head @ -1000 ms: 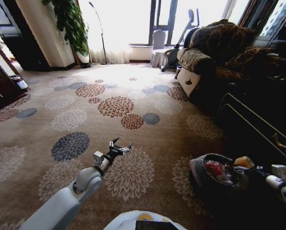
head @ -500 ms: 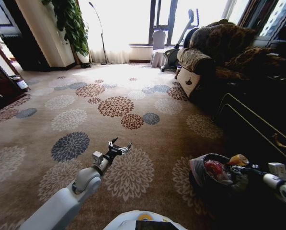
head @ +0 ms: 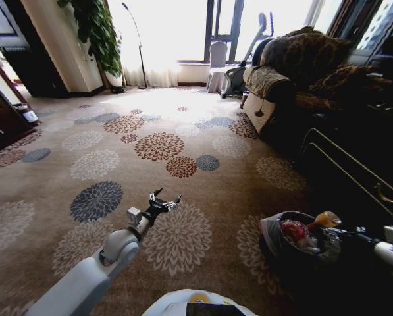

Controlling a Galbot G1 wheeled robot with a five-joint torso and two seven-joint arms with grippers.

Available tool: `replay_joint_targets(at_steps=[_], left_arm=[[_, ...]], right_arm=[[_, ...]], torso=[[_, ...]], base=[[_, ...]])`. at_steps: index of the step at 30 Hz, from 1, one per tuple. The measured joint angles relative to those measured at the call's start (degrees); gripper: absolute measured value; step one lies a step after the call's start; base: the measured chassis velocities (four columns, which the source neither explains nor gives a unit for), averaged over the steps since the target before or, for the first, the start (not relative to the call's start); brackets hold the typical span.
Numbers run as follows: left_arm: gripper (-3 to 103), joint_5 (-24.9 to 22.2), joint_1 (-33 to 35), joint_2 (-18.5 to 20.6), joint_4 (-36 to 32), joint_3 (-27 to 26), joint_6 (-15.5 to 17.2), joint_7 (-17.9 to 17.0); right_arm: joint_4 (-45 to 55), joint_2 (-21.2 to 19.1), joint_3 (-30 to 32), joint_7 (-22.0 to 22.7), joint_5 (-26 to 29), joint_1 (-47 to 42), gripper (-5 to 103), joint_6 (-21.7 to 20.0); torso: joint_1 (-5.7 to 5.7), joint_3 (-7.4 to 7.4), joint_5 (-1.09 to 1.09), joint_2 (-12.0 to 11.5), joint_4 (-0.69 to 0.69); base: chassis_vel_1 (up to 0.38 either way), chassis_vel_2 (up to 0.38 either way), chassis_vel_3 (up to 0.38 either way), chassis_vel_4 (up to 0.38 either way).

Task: Pick up the trash from the ground and place it into the trash bin.

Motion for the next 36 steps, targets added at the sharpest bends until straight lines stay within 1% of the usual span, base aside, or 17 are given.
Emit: replay_joint_targets(at_steps=[10, 11, 13, 14, 15, 16, 17, 20, 21, 23, 25, 26, 29, 30, 31, 34, 36], left_arm=[[100, -0.1, 0.3, -0.2, -0.1, -0.3, -0.1, 0.2], [100, -0.1, 0.3, -0.2, -0.1, -0.3, -0.1, 0.2], [100, 0.0, 0.8, -0.5, -0.3, -1.0, -0.1, 0.2], [100, 0.0, 0.8, -0.5, -0.3, -1.0, -0.1, 0.2], [100, 0.1, 1.3, -0.9, -0.4, -1.7, -0.1, 0.2], [100, 0.9, 2.2, -1.7, -0.5, -3.1, -0.2, 0.3], [100, 0.9, 2.2, -1.7, -0.5, -3.1, -0.2, 0.3], [100, 3.7, 6.1, -4.1, -1.0, -7.5, -1.2, 1.5], [100, 3.7, 6.1, -4.1, -1.0, -7.5, -1.2, 1.5], [100, 5.5, 9.1, -6.3, -1.8, -10.6, -1.9, 1.8], [100, 8.9, 14.1, -10.5, -4.1, -14.9, -2.7, 2.5], [100, 8.9, 14.1, -10.5, -4.1, -14.9, -2.7, 2.5], [100, 14.3, 19.7, -16.1, -7.1, -19.1, -3.4, 3.6], [100, 15.9, 21.4, -18.2, -8.0, -19.9, -3.9, 3.7], [100, 15.9, 21.4, -18.2, -8.0, -19.9, -3.9, 3.7], [100, 19.7, 25.3, -22.3, -9.7, -20.7, -6.2, 4.0], [100, 21.0, 26.3, -23.3, -10.4, -20.6, -6.9, 4.1]], right_arm=[[9.9, 8.7, 6.9, 0.9, 2.6, -3.2, 100, 3.6], [9.9, 8.7, 6.9, 0.9, 2.6, -3.2, 100, 3.6], [13.1, 11.5, 8.0, 1.1, 4.8, -3.0, 100, 4.7], [13.1, 11.5, 8.0, 1.1, 4.8, -3.0, 100, 4.7], [14.6, 12.7, 7.8, 1.8, 5.6, -2.9, 100, 5.8], [17.0, 14.8, 6.0, 3.9, 6.0, -2.7, 100, 8.9], [17.0, 14.8, 6.0, 3.9, 6.0, -2.7, 100, 8.9], [20.8, 19.3, 1.5, 6.4, 4.0, -2.3, 100, 15.0], [20.8, 19.3, 1.5, 6.4, 4.0, -2.3, 100, 15.0], [22.1, 21.7, -0.7, 6.4, 2.5, -2.0, 100, 17.6], [23.4, 24.6, -2.8, 5.9, 1.2, -1.8, 100, 19.8], [23.4, 24.6, -2.8, 5.9, 1.2, -1.8, 100, 19.8], [23.8, 28.4, -5.3, 4.0, -1.3, -1.4, 100, 22.5], [23.8, 29.6, -6.3, 3.4, -2.3, -1.4, 100, 23.3], [23.8, 29.6, -6.3, 3.4, -2.3, -1.4, 100, 23.3], [22.0, 31.6, -7.7, 1.4, -5.1, -1.4, 100, 25.2], [21.4, 31.8, -7.7, 0.8, -5.6, -1.5, 100, 25.5]], torso=[[0.00, 0.00, 0.01, 0.0, -0.01], [0.00, 0.00, 0.01, 0.0, -0.01], [0.00, 0.00, -0.03, 0.0, -0.01], [0.00, 0.00, -0.03, 0.0, -0.01], [0.00, 0.00, -0.02, 0.0, -0.01], [0.00, 0.00, -0.02, 0.0, -0.01], [0.00, 0.00, -0.02, 0.0, -0.01], [0.00, 0.00, 0.01, 0.0, 0.00], [0.00, 0.00, 0.01, 0.0, 0.00], [0.00, 0.00, 0.00, 0.0, -0.01], [0.00, 0.00, -0.02, 0.0, 0.01], [0.00, 0.00, -0.02, 0.0, 0.01], [0.00, 0.00, 0.02, 0.0, 0.01], [0.00, -0.01, 0.00, 0.0, 0.00], [0.00, -0.01, 0.00, 0.0, 0.00], [0.00, 0.00, 0.02, 0.0, 0.00], [0.00, -0.01, 0.02, 0.0, 0.01]], base=[[0.000, 0.000, 0.000, 0.000], [0.000, 0.000, 0.000, 0.000], [0.000, 0.000, 0.000, 0.000], [0.000, 0.000, 0.000, 0.000], [0.000, 0.000, 0.000, 0.000], [0.000, 0.000, 0.000, 0.000], [0.000, 0.000, 0.000, 0.000], [0.000, 0.000, 0.000, 0.000], [0.000, 0.000, 0.000, 0.000], [0.000, 0.000, 0.000, 0.000], [0.000, 0.000, 0.000, 0.000], [0.000, 0.000, 0.000, 0.000], [0.000, 0.000, 0.000, 0.000], [0.000, 0.000, 0.000, 0.000], [0.000, 0.000, 0.000, 0.000], [0.000, 0.000, 0.000, 0.000], [0.000, 0.000, 0.000, 0.000]])
